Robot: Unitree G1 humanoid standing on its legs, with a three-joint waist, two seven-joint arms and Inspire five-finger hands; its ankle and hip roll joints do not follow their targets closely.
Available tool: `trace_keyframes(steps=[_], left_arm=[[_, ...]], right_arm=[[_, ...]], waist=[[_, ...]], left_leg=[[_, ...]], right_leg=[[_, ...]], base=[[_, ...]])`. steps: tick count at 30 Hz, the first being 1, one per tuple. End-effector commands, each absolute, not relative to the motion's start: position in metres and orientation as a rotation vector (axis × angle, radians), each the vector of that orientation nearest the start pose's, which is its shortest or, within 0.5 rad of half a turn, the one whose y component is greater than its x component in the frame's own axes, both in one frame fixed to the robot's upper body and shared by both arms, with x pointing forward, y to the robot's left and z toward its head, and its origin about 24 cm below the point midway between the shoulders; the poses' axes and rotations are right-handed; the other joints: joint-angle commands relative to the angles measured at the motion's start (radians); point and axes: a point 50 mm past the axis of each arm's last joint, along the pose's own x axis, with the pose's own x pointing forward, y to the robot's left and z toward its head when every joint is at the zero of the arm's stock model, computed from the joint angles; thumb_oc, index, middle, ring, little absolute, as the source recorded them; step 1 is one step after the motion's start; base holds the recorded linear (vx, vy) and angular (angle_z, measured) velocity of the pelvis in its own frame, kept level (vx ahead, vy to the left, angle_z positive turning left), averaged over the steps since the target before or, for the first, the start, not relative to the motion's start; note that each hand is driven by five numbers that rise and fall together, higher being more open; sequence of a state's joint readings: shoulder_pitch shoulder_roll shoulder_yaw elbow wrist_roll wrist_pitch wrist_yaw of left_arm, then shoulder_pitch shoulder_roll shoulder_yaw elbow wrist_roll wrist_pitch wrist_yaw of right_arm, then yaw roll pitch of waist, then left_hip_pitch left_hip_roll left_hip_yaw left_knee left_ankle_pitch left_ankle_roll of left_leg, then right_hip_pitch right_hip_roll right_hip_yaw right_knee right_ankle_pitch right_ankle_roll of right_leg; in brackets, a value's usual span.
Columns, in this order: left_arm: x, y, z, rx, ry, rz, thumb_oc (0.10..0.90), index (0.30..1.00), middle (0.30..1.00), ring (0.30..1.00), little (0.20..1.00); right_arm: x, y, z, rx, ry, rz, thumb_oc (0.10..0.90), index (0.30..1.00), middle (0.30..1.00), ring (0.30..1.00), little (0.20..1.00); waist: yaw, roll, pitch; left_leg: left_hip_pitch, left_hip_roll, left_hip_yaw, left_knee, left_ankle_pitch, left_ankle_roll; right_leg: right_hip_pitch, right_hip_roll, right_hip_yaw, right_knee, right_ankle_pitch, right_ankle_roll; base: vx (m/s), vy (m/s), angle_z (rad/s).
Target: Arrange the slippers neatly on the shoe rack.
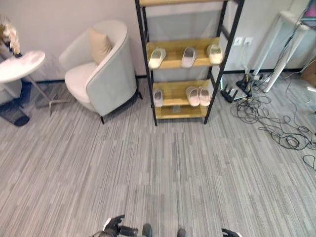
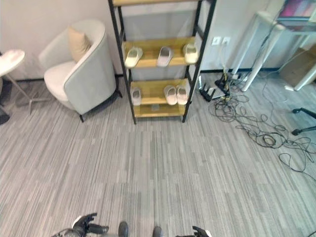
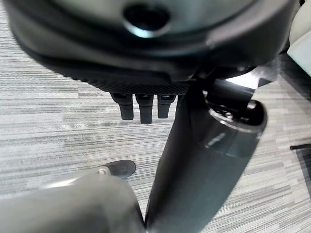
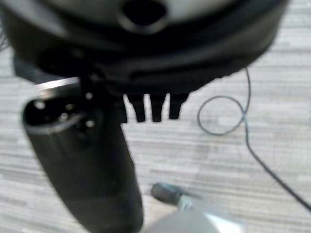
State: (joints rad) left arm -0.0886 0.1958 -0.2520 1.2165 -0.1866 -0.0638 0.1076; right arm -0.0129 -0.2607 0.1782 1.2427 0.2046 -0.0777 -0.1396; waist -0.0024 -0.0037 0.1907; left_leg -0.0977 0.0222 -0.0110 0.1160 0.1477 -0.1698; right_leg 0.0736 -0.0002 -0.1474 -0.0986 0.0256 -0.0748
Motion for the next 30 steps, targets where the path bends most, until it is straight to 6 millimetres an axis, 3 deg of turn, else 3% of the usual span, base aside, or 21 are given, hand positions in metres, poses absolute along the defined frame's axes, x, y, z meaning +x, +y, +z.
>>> trace_keyframes(steps=[1, 4, 8, 11, 15, 18, 20, 22, 24, 27, 28, 30], left_arm=[[0.138, 0.200, -0.153, 0.250, 1.030, 0.077, 0.800, 0.900, 0.900, 0.900, 0.900], [0.134, 0.201, -0.154, 0.250, 1.044, 0.078, 0.800, 0.900, 0.900, 0.900, 0.900], [0.127, 0.204, -0.156, 0.244, 1.062, 0.091, 0.800, 0.900, 0.900, 0.900, 0.900], [0.123, 0.208, -0.157, 0.241, 1.073, 0.114, 0.800, 0.900, 0.900, 0.900, 0.900], [0.120, 0.213, -0.157, 0.238, 1.084, 0.131, 0.800, 0.900, 0.900, 0.900, 0.900], [0.127, 0.216, -0.154, 0.241, 1.060, 0.134, 0.800, 0.900, 0.900, 0.900, 0.900], [0.132, 0.218, -0.151, 0.244, 1.040, 0.142, 0.800, 0.900, 0.900, 0.900, 0.900], [0.131, 0.218, -0.152, 0.239, 1.046, 0.146, 0.800, 0.900, 0.900, 0.900, 0.900], [0.128, 0.218, -0.153, 0.244, 1.056, 0.136, 0.800, 0.900, 0.900, 0.900, 0.900], [0.124, 0.219, -0.154, 0.245, 1.070, 0.138, 0.800, 0.900, 0.900, 0.900, 0.900], [0.123, 0.218, -0.155, 0.241, 1.065, 0.145, 0.800, 0.900, 0.900, 0.900, 0.900], [0.122, 0.216, -0.155, 0.231, 1.070, 0.145, 0.800, 0.900, 0.900, 0.900, 0.900]], right_arm=[[0.109, -0.254, -0.149, -0.245, 1.066, -0.314, 0.800, 0.900, 0.900, 0.900, 0.900], [0.111, -0.253, -0.148, -0.243, 1.058, -0.311, 0.800, 0.900, 0.900, 0.900, 0.900], [0.116, -0.249, -0.147, -0.234, 1.038, -0.305, 0.800, 0.900, 0.900, 0.900, 0.900], [0.121, -0.244, -0.147, -0.229, 1.017, -0.292, 0.800, 0.900, 0.900, 0.900, 0.900], [0.125, -0.241, -0.146, -0.235, 1.011, -0.265, 0.800, 0.900, 0.900, 0.900, 0.900], [0.134, -0.239, -0.144, -0.235, 0.994, -0.249, 0.800, 0.900, 0.900, 0.900, 0.900], [0.139, -0.236, -0.142, -0.230, 0.973, -0.240, 0.800, 0.900, 0.900, 0.900, 0.900], [0.141, -0.236, -0.141, -0.229, 0.964, -0.239, 0.800, 0.900, 0.900, 0.900, 0.900], [0.143, -0.235, -0.140, -0.234, 0.956, -0.230, 0.800, 0.900, 0.900, 0.900, 0.900], [0.142, -0.241, -0.140, -0.258, 0.968, -0.224, 0.800, 0.900, 0.900, 0.900, 0.900], [0.141, -0.240, -0.140, -0.255, 0.967, -0.222, 0.800, 0.900, 0.900, 0.900, 0.900], [0.139, -0.239, -0.141, -0.264, 0.966, -0.209, 0.800, 0.900, 0.900, 0.900, 0.900]], waist=[[0.011, -0.029, 0.011], [0.017, -0.033, 0.003], [0.038, -0.021, -0.005], [0.050, -0.027, -0.019], [0.068, -0.034, -0.042], [0.052, -0.016, -0.023], [0.043, 0.008, -0.011], [0.032, 0.023, -0.010], [0.017, 0.028, -0.013], [-0.010, 0.024, -0.007], [-0.017, 0.013, -0.013], [-0.016, 0.012, -0.021]], left_leg=[[-0.052, -0.031, 0.005, 0.166, -0.173, 0.107], [-0.082, -0.050, 0.011, 0.103, -0.186, 0.120], [-0.108, -0.054, 0.026, 0.000, -0.134, 0.125], [-0.101, -0.073, 0.004, 0.009, -0.143, 0.143], [-0.037, -0.087, 0.019, -0.002, -0.197, 0.189], [0.013, -0.083, 0.019, -0.013, -0.226, 0.222], [0.055, -0.072, 0.011, -0.024, -0.247, 0.234], [0.108, -0.067, 0.000, -0.053, -0.264, 0.234], [0.158, -0.065, -0.015, -0.080, -0.284, 0.228], [0.224, -0.065, -0.039, -0.105, -0.307, 0.206], [0.245, -0.067, -0.051, -0.106, -0.330, 0.195], [0.257, -0.059, -0.053, -0.096, -0.340, 0.189]], right_leg=[[0.013, -0.014, 0.049, 0.053, -0.095, 0.092], [0.022, -0.013, 0.054, 0.041, -0.104, 0.100], [0.051, 0.011, 0.094, 0.049, -0.137, 0.102], [0.063, 0.008, 0.118, 0.089, -0.164, 0.108], [0.022, -0.025, 0.123, 0.252, -0.159, 0.159], [-0.095, -0.046, 0.111, 0.485, -0.043, 0.223], [-0.173, -0.068, 0.075, 0.585, -0.027, 0.228], [-0.219, -0.083, 0.032, 0.560, -0.054, 0.209], [-0.249, -0.081, 0.003, 0.449, -0.077, 0.189], [-0.283, -0.085, 0.019, 0.213, -0.011, 0.194], [-0.262, -0.082, 0.053, 0.167, 0.009, 0.192], [-0.254, -0.072, 0.055, 0.175, 0.004, 0.179]], base=[[0.09, 0.004, -0.10], [0.16, 0.017, -0.11], [0.20, 0.065, -0.04], [0.24, 0.130, -0.44], [0.25, 0.150, -0.52], [0.17, 0.124, -0.16], [0.21, 0.106, -0.11], [0.30, 0.043, -0.09], [0.35, -0.059, -0.11], [0.41, -0.154, 0.12], [0.31, -0.152, 0.22], [0.27, -0.142, 0.42]])
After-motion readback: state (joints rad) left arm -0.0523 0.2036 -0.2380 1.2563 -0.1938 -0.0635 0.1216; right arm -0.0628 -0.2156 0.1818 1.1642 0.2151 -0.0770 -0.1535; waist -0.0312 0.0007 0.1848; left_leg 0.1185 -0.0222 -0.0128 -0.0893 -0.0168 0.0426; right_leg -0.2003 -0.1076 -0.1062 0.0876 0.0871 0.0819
